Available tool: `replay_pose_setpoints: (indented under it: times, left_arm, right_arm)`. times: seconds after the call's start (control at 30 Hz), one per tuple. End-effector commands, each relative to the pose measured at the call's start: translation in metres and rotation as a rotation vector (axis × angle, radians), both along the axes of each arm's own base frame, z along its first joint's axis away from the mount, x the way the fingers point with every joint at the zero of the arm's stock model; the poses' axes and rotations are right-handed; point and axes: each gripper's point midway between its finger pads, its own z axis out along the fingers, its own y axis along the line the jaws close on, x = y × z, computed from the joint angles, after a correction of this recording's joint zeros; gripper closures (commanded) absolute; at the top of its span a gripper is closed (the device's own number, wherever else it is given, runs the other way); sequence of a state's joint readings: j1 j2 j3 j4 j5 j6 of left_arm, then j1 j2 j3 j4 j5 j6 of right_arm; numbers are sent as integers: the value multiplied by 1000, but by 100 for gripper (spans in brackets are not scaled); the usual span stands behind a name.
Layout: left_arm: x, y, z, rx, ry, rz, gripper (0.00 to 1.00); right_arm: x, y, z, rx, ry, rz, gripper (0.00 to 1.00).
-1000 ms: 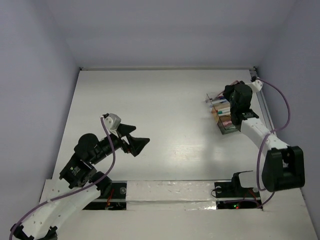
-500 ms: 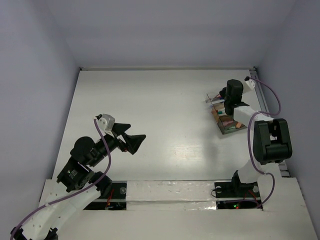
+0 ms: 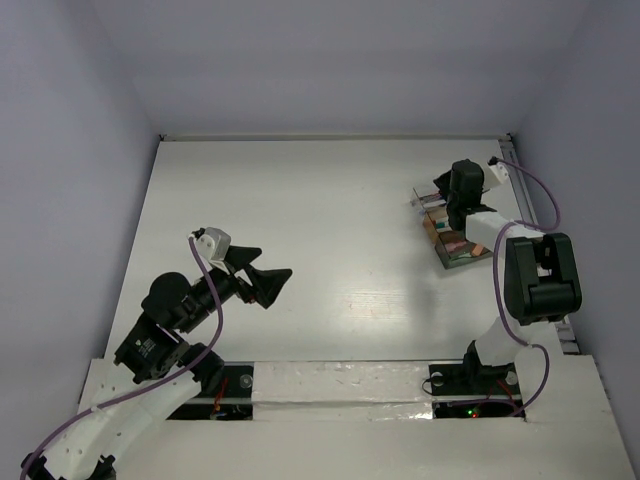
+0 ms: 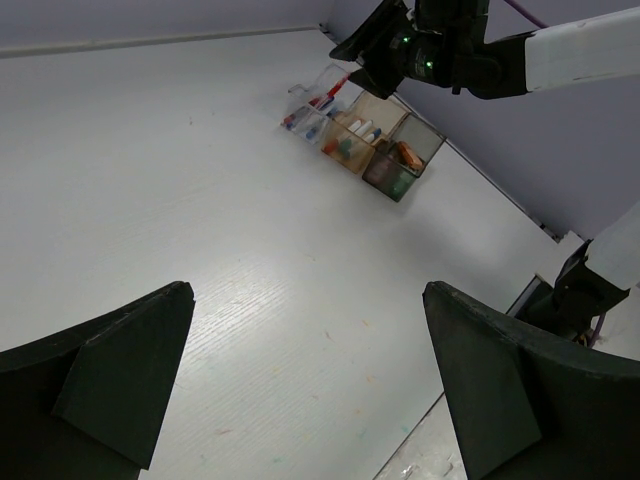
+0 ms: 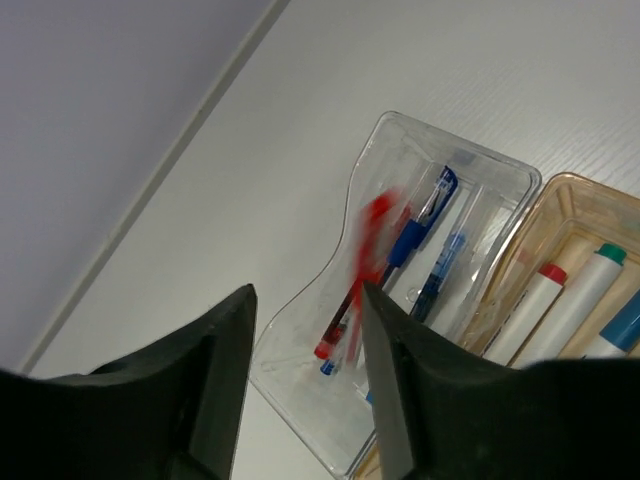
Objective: Sort the stationery into containers
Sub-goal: Place the pen in the storage box, then reset both arms
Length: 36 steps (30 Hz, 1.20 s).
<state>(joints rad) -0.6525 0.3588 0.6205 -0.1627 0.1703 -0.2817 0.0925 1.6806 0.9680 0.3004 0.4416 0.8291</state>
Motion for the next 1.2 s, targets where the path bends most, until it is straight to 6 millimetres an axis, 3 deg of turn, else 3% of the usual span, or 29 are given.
replay_pose_setpoints:
  times: [0.0, 0.17, 0.27, 0.3, 0.33, 0.4, 0.43, 0.5, 0.53, 0.57, 0.67, 0.7, 0.77, 0.8, 0.83, 0.93, 1.03, 1.17]
  left_arm:
    - [2, -1, 12, -22, -26, 5, 1]
    - [5, 5, 14, -25, -34, 37, 1]
    - [9, 13, 16, -26, -39, 83, 1]
    - [9, 14, 17, -27, -40, 93, 1]
    - [10, 16, 18, -30, -42, 102, 1]
    - [11, 20, 21, -37, -48, 125, 1]
    - [11, 24, 24, -45, -57, 142, 1]
    - [12, 28, 26, -51, -62, 162, 1]
    - [12, 30, 29, -56, -64, 172, 1]
    - [13, 34, 31, -64, -68, 197, 1]
    - [13, 46, 44, -91, -89, 252, 1]
    - [13, 49, 48, -98, -93, 265, 1]
    - [8, 60, 73, -135, -128, 300, 1]
    - [6, 66, 82, -139, -142, 314, 1]
    - [-3, 75, 106, -176, -184, 330, 1]
    - [-17, 98, 147, -227, -268, 382, 1]
    - [-30, 113, 168, -267, -315, 409, 1]
    - [-40, 125, 175, -289, -337, 426, 1]
  right_arm:
    - [4, -1, 16, 4, -23, -5, 40]
    - [-4, -1, 26, 1, -2, 4, 20]
    - [-14, -2, 43, -3, -29, 5, 18]
    - [-19, -1, 44, -3, -26, 17, 3]
    - [-26, -1, 60, -13, -53, 26, 0]
    - [-37, 7, 70, -16, -60, 88, 0]
    - [-47, 12, 97, -13, -120, 123, 0]
    - [-63, 32, 120, -5, -178, 256, 0]
    - [-73, 40, 127, -6, -197, 309, 0]
    - [-93, 47, 161, -6, -282, 360, 0]
    - [-140, 83, 199, 14, -383, 587, 0]
    - [-172, 94, 226, 10, -456, 673, 0]
    - [-207, 102, 254, 0, -534, 737, 0]
    - [-236, 104, 263, -6, -551, 770, 0]
    - [-250, 105, 270, -22, -570, 785, 0]
    - [-293, 103, 289, -67, -622, 809, 0]
    - [-320, 106, 291, -78, -647, 841, 0]
    - [-341, 108, 296, -106, -672, 874, 0]
